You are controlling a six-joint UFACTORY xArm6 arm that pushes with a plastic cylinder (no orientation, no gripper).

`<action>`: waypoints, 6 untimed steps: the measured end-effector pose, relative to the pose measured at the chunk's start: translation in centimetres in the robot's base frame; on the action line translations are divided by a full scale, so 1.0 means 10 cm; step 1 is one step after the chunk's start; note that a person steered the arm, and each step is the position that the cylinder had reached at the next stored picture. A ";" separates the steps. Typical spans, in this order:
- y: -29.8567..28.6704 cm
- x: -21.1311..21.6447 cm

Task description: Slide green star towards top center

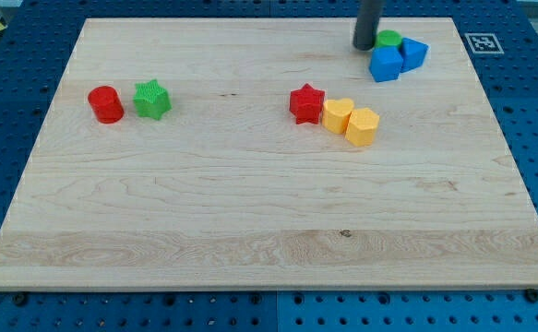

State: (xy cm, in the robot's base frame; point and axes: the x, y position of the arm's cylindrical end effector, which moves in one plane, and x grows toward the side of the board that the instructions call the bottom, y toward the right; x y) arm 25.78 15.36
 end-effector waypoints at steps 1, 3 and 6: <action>0.05 -0.04; -1.08 -0.36; -3.76 -0.25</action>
State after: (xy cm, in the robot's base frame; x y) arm 23.25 -22.23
